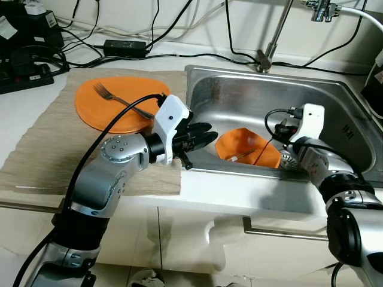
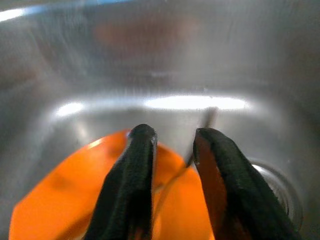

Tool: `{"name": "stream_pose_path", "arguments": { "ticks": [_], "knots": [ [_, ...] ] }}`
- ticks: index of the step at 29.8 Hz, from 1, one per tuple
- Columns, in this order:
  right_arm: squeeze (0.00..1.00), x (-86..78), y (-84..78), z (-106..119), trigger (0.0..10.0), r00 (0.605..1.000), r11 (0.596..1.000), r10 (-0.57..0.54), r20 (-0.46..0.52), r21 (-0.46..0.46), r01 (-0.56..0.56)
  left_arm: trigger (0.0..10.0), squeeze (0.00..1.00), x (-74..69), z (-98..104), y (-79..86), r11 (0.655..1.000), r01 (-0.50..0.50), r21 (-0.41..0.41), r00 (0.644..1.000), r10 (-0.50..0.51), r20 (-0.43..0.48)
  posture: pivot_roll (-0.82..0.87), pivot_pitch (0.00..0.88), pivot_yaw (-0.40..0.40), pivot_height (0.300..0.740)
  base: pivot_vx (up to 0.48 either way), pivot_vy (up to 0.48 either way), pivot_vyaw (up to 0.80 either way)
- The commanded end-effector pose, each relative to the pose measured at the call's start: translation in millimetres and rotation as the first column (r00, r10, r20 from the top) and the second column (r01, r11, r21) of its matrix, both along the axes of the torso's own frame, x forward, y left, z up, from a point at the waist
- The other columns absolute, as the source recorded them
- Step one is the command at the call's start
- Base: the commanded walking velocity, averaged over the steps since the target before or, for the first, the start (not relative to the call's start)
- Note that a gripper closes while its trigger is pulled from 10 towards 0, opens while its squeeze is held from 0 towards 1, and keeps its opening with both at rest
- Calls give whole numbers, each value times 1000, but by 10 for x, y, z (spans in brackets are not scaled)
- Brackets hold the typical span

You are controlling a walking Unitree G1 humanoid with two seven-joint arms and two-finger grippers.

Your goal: Kitchen organization

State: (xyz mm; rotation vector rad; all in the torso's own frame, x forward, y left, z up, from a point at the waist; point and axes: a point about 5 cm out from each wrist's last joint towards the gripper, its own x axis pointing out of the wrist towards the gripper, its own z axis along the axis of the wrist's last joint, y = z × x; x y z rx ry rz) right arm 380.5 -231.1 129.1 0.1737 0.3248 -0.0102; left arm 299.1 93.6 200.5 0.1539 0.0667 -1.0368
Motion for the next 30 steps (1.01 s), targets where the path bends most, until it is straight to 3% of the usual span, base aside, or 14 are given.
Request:
{"name": "stream_pose_path", "arguments": {
  "ticks": [1, 5, 6, 7, 10, 12, 14, 17, 20, 23, 24, 27, 30],
  "knots": [
    [1000, 10, -53, 47, 10000, 1000, 1000, -16, 17, 0, 16, 10000, 0, -4, 85, -24, 1000, 11, 3, 1000, -11, 27, 33, 0, -71, 740, 0, 0, 0],
    [1000, 26, -95, 123, 10000, 998, 997, -2, 57, -75, 7, 10000, 0, 9, 107, -5, 1000, -6, -5, 999, 6, 39, 37, 0, -70, 740, 0, 0, 0],
    [537, 54, -127, 247, 10000, 992, 992, 29, 120, -126, -14, 10000, 0, 51, 135, 35, 999, -44, -14, 998, 44, 54, 38, 0, -71, 740, 0, 0, 0],
    [0, 64, -133, 294, 10000, 989, 992, 43, 141, -127, -25, 10000, 0, 71, 150, 55, 998, -62, -19, 996, 63, 63, 41, 0, -72, 740, 0, 0, 0],
    [0, 92, -147, 437, 10000, 978, 990, 82, 193, -126, -58, 10000, 0, 161, 212, 165, 988, -150, -34, 986, 152, 75, 44, 0, -73, 740, 0, 0, 0],
    [0, 107, -112, 573, 10000, 956, 987, 134, 259, -126, -104, 10000, 0, 283, 319, 378, 957, -290, -26, 947, 291, 134, 51, 0, -75, 740, 0, 0, 0],
    [0, 106, -86, 589, 10000, 950, 985, 152, 272, -126, -121, 10000, 0, 314, 340, 442, 944, -328, -22, 934, 328, 144, 52, 0, -75, 740, 0, 0, 0],
    [0, 73, 95, 585, 10000, 914, 966, 253, 316, -126, -224, 10000, 0, 431, 443, 771, 874, -485, -11, 860, 479, 174, 56, 0, -78, 740, 0, 0, 0],
    [0, 2, 272, 525, 10000, 886, 947, 320, 335, -127, -295, 10000, 0, 514, 432, 1139, 769, -636, 69, 767, 619, 170, 61, 0, -81, 740, 0, 0, 0],
    [0, -21, 320, 499, 10000, 882, 944, 330, 337, -122, -307, 10000, 0, 527, 405, 1245, 738, -668, 94, 742, 652, 154, 63, 4, -82, 740, 0, 0, 0],
    [0, -63, 408, 451, 10000, 875, 936, 351, 335, -116, -331, 10000, 1000, 530, 355, 1361, 717, -687, 116, 726, 682, 87, 63, 5, -81, 740, 0, 0, 0],
    [0, -96, 475, 423, 10000, 866, 927, 375, 332, -125, -354, 10000, 1000, 528, 360, 1380, 727, -679, 106, 734, 678, 50, 66, 9, -80, 740, 0, 0, 0],
    [0, -179, 605, 412, 10000, 828, 895, 445, 340, -144, -422, 10000, 1000, 541, 432, 1384, 770, -630, 101, 776, 626, 72, 68, 9, -78, 740, 0, 0, 0]
  ]
}}
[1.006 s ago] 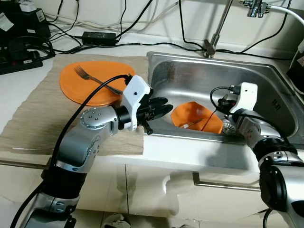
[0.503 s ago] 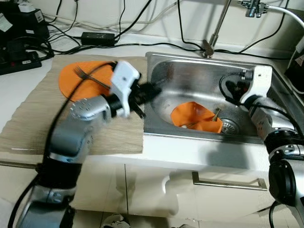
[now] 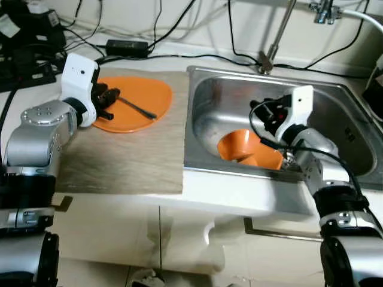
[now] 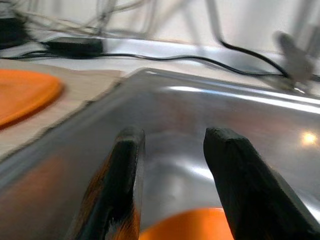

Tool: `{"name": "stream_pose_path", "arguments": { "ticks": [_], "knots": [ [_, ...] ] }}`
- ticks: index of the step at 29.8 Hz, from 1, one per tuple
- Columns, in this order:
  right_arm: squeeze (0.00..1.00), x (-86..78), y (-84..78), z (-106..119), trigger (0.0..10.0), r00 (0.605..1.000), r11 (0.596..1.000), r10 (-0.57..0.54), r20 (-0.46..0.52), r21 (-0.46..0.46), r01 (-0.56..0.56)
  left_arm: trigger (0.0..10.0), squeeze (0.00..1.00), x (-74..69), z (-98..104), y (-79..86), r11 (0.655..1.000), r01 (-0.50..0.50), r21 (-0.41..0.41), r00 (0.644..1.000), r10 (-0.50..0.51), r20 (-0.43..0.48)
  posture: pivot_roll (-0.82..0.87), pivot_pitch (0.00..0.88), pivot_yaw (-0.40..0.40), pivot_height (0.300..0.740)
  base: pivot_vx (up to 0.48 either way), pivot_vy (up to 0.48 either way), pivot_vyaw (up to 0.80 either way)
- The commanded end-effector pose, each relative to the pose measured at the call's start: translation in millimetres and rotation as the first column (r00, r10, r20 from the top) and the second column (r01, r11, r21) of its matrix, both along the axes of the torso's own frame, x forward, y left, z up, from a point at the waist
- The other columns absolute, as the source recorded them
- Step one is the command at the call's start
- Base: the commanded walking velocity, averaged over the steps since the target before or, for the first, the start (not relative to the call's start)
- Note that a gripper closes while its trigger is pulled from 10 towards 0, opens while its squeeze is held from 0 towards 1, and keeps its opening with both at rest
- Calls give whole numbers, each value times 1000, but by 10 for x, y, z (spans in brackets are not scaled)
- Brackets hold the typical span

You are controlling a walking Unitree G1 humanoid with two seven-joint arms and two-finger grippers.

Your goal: Kitchen organization

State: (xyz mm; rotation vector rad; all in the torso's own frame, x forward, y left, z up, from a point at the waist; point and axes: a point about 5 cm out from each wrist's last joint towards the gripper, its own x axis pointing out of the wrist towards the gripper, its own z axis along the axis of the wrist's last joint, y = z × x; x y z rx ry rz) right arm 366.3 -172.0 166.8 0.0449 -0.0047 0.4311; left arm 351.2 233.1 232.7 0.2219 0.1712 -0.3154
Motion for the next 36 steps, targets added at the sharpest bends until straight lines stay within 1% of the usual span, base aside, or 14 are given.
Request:
{"name": "stream_pose_path", "arguments": {
  "ticks": [1, 2, 7, 11, 12, 13, 16, 19, 21, 22, 23, 24, 29, 36],
  "knots": [
    [0, -72, 45, 33, 10000, 998, 998, 56, 19, -7, -56, 10000, 1000, 33, 105, 44, 1000, 28, 12, 1000, -28, 8, 69, 10, -77, 740, 0, 0, 0],
    [0, -100, 63, 33, 10000, 997, 998, 70, 20, -5, -70, 10000, 1000, 43, 98, 87, 1000, 14, 11, 1000, -14, -10, 69, 8, -77, 740, 0, 0, 0],
    [0, -177, 98, 9, 10000, 996, 996, 86, 6, -1, -86, 10000, 1000, 112, 44, 105, 989, 2, -148, 991, -22, -130, 78, 11, -80, 740, 0, 0, 0],
    [0, -217, 146, -27, 10000, 996, 995, 94, -12, -20, -94, 10000, 1000, 211, 30, -12, 996, -8, -85, 984, -8, -180, 83, 12, -82, 740, 0, 0, 0],
    [0, -249, 196, -32, 10000, 994, 994, 104, -15, -27, -105, 10000, 1000, 291, 60, -123, 995, -11, -94, 983, -7, -186, 83, 12, -80, 740, 0, 0, 0],
    [0, -249, 196, -32, 10000, 994, 994, 104, -15, -27, -105, 10000, 1000, 291, 60, -123, 995, -11, -94, 983, -7, -186, 83, 12, -80, 740, 0, 0, 0],
    [0, -301, 268, -31, 10000, 992, 991, 127, -15, -34, -128, 10000, 1000, 390, 109, -333, 994, 13, -112, 979, -36, -201, 79, 11, -70, 740, 0, 0, 0],
    [0, -319, 291, -35, 10000, 991, 990, 133, -17, -37, -134, 10000, 1000, 437, 108, -418, 998, 0, -63, 976, -14, -216, 76, 12, -66, 740, 0, 0, 0],
    [0, -334, 290, -36, 10000, 992, 990, 129, -13, -62, -129, 10000, 957, 488, 82, -449, 993, -45, 112, 974, 69, -218, 69, 12, -57, 740, 0, 0, 0],
    [0, -334, 290, -36, 10000, 992, 990, 129, -13, -62, -129, 10000, 957, 488, 82, -449, 993, -45, 112, 974, 69, -218, 69, 12, -57, 740, 0, 0, 0],
    [0, -341, 287, -32, 10000, 992, 990, 124, -12, -73, -124, 10000, 486, 511, 76, -460, 982, -67, 174, 971, 104, -214, 68, 12, -57, 740, 0, 0, 0],
    [0, -354, 274, -27, 10000, 994, 989, 113, -12, -94, -114, 10000, 0, 548, 74, -540, 981, -78, 176, 967, 117, -224, 62, 12, -52, 740, 0, 0, 0],
    [0, -371, 266, -31, 10000, 994, 986, 106, -13, -126, -107, 10000, 0, 581, 13, -619, 977, -81, 199, 963, 128, -237, 59, 12, -47, 740, 0, 0, 0],
    [0, -384, 264, -20, 10000, 995, 985, 102, -8, -139, -102, 10000, 0, 592, -71, -623, 949, -61, 308, 969, 131, -212, 56, 15, -45, 740, 0, 0, 0]
  ]
}}
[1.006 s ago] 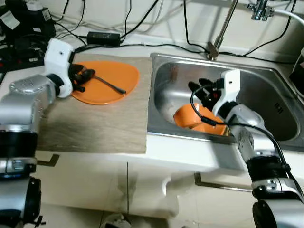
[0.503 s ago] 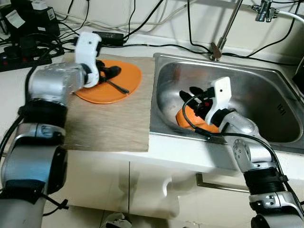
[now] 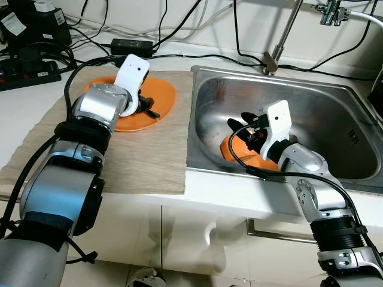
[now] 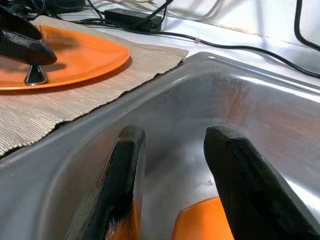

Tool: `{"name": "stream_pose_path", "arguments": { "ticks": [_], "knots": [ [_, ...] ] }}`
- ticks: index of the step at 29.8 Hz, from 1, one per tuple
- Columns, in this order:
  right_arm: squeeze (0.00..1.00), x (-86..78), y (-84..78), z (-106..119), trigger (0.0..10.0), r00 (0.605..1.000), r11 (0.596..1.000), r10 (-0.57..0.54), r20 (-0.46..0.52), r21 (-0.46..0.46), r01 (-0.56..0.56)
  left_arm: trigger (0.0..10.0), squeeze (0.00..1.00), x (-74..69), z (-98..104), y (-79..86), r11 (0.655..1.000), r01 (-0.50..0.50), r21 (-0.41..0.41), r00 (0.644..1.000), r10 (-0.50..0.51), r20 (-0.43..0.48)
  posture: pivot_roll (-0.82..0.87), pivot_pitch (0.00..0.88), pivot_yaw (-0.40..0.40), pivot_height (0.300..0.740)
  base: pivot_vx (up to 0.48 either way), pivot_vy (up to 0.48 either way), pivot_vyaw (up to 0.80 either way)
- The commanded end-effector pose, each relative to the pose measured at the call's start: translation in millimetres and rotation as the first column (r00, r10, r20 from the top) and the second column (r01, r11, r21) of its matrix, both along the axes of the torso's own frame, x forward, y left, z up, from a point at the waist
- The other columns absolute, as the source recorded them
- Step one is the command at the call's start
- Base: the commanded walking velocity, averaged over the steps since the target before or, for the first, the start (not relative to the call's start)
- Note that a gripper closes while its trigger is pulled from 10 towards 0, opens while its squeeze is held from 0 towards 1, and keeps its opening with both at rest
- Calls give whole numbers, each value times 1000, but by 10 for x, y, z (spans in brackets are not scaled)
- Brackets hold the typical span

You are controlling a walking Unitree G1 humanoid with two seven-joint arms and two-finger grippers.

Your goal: Kitchen organization

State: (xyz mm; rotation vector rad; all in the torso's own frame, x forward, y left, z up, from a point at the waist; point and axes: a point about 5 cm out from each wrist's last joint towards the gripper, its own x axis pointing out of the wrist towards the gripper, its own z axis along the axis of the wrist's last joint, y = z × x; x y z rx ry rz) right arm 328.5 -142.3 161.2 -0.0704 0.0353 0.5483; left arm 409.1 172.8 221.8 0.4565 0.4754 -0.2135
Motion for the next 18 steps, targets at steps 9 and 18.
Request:
{"name": "stream_pose_path", "arguments": {
  "ticks": [9, 18],
  "knots": [
    [0, -1, -79, 54, 10000, 1000, 999, -22, 20, -47, 23, 10000, 0, -42, 19, 167, 989, 101, 103, 994, -104, 23, 63, 16, -55, 740, 0, 0, 0],
    [0, 39, -60, 60, 10000, 1000, 998, -18, 25, -64, 19, 10000, 0, -132, 218, 457, 971, 119, 209, 987, -139, 83, 85, 20, -79, 740, 0, 0, 0]
  ]
}}
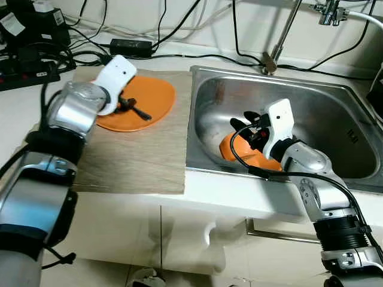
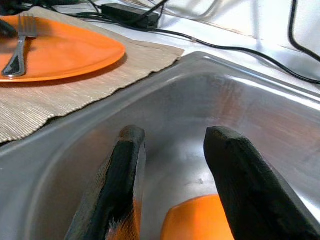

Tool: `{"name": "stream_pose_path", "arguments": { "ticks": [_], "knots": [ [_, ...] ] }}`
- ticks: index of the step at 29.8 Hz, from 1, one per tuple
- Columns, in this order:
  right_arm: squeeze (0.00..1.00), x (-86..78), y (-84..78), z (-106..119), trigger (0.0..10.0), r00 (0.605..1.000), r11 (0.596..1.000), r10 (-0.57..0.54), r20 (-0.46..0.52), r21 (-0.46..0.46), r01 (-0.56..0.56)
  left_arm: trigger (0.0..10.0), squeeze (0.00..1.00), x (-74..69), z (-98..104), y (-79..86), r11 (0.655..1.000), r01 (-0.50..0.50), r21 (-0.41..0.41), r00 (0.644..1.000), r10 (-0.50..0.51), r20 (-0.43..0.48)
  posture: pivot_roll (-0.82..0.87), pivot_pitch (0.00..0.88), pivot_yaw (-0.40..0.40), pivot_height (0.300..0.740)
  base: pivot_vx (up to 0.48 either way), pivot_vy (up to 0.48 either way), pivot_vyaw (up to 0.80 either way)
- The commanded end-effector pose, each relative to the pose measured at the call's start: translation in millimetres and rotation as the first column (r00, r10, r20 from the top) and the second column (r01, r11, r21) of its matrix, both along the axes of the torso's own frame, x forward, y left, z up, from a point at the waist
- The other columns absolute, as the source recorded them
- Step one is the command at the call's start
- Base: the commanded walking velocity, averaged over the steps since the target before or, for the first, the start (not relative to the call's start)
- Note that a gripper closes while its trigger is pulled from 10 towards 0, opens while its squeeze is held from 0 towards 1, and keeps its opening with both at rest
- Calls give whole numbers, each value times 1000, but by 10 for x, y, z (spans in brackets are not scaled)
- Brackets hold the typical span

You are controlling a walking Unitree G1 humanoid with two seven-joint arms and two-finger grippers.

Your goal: Kitchen organization

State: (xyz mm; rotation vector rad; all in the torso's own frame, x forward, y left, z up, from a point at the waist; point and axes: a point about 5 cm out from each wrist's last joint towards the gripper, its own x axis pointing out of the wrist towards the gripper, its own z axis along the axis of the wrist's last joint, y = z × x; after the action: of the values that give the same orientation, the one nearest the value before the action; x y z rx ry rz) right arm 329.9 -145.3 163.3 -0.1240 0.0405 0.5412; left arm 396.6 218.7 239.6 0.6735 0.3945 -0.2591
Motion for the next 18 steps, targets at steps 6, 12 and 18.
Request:
{"name": "stream_pose_path", "arguments": {
  "ticks": [6, 12, 18],
  "knots": [
    [0, 50, -28, 54, 10000, 1000, 1000, -11, 18, -14, 11, 10000, 0, -45, 167, 182, 997, -51, -66, 998, 53, 25, 89, 18, -79, 740, 0, 0, 0],
    [0, 60, -31, 23, 10000, 1000, 1000, -13, 8, -16, 13, 10000, 1000, -43, 134, -80, 944, -60, -324, 996, 36, -80, 98, 16, -87, 740, 0, 0, 0],
    [0, 67, 21, -7, 10000, 1000, 1000, -4, -1, -21, 4, 10000, 1000, 43, 63, -431, 885, -81, -458, 990, 18, -141, 96, 19, -76, 740, 0, 0, 0]
  ]
}}
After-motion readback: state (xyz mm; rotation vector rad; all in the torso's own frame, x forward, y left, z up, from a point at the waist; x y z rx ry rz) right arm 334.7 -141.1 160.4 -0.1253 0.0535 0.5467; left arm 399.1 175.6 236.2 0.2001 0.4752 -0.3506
